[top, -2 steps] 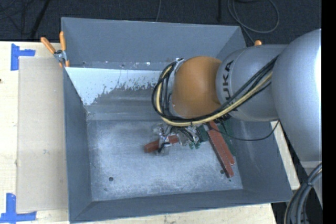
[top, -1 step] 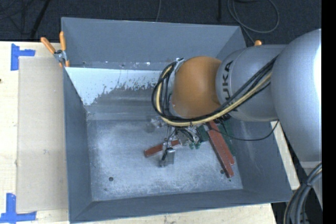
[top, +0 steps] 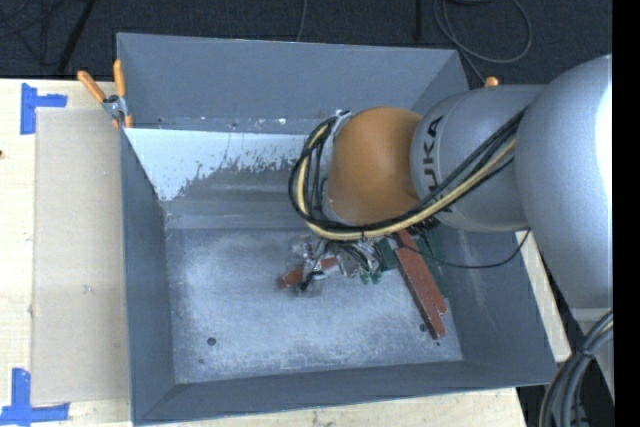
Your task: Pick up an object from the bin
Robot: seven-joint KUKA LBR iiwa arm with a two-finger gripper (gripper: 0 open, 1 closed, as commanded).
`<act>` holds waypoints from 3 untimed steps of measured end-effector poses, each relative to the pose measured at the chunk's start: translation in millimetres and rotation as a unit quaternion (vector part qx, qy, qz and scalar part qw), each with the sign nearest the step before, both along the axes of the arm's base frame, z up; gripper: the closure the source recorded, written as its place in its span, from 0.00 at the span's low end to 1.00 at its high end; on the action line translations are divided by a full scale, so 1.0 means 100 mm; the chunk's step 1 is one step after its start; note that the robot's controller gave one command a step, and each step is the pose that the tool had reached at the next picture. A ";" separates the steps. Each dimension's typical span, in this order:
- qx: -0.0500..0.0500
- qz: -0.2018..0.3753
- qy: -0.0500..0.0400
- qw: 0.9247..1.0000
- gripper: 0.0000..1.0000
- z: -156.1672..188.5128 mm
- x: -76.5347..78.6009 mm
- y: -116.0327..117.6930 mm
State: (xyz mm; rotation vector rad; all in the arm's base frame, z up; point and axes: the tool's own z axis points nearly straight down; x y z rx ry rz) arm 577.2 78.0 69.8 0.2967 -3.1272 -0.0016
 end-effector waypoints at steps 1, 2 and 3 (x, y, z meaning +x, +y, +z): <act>0.000 0.000 0.000 1.000 0.00 0.00 0.00 0.00; 0.000 -0.001 0.001 1.000 0.00 -0.01 -0.05 0.01; 0.000 -0.005 0.002 1.000 0.00 -0.01 -0.20 -0.02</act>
Offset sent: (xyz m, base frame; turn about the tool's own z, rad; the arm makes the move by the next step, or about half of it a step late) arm 0.0000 0.0000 0.0000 0.0000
